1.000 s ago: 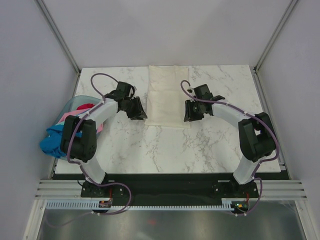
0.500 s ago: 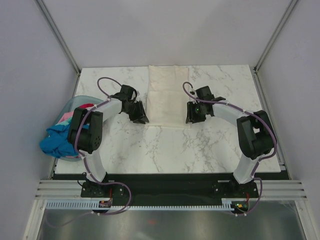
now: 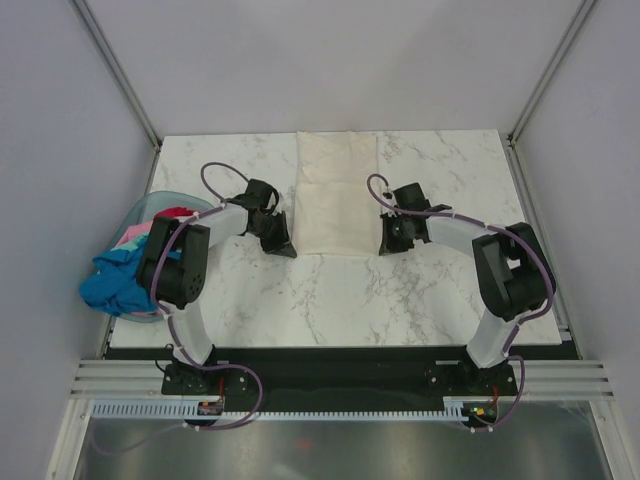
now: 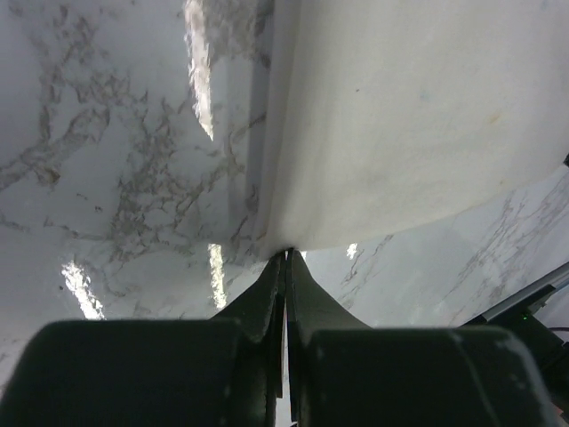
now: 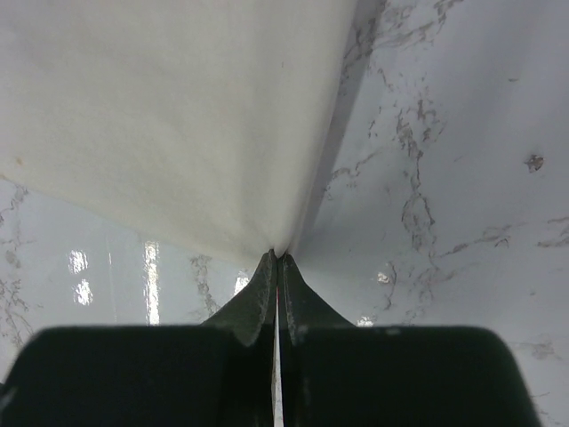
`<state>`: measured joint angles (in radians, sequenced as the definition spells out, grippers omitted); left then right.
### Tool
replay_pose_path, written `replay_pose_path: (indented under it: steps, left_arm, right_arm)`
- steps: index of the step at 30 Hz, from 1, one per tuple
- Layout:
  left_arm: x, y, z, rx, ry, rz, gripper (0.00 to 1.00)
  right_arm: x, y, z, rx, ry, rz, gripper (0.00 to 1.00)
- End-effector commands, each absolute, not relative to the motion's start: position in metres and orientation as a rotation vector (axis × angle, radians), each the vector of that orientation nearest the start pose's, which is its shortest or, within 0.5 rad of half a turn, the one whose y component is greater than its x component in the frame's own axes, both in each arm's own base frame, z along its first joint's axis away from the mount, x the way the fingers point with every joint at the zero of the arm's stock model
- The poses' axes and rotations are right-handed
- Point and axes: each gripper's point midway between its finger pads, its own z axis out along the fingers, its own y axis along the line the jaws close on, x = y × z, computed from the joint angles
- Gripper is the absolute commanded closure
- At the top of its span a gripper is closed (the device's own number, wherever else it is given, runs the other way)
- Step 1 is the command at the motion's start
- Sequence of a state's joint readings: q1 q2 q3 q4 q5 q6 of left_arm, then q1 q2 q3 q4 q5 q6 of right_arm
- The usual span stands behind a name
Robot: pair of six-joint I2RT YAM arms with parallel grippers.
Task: Fold and stack the t-shirts
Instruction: Fold the tshirt
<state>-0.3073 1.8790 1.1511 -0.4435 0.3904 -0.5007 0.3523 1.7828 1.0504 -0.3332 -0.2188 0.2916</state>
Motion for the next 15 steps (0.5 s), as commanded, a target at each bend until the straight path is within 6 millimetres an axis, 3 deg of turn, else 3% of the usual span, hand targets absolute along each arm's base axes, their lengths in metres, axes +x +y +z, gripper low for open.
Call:
replay_pose_path:
  steps: [1,12,13,14,15]
  left_arm:
    - [0.332,-0.191,0.038,-0.173,2.778,-0.698,0.98]
    - [0.327,-0.19,0.054,-0.185,2.731,-0.693,0.96]
    - [0.328,-0.193,0.053,-0.176,2.732,-0.712,0.9]
    - [0.33,-0.195,0.053,-0.166,2.729,-0.727,0.77]
    - [0.332,-0.199,0.055,-0.154,2.721,-0.753,0.74]
  right_arm:
    - [0.341,0.169,0.032,-0.14,2.637,0.466,1.0]
    - [0.335,0.165,0.035,-0.132,2.629,0.452,1.0]
    - [0.335,0.165,0.035,-0.135,2.63,0.455,1.0]
    - [0.335,0.165,0.035,-0.135,2.629,0.457,1.0]
    - [0.335,0.166,0.035,-0.134,2.629,0.458,1.0]
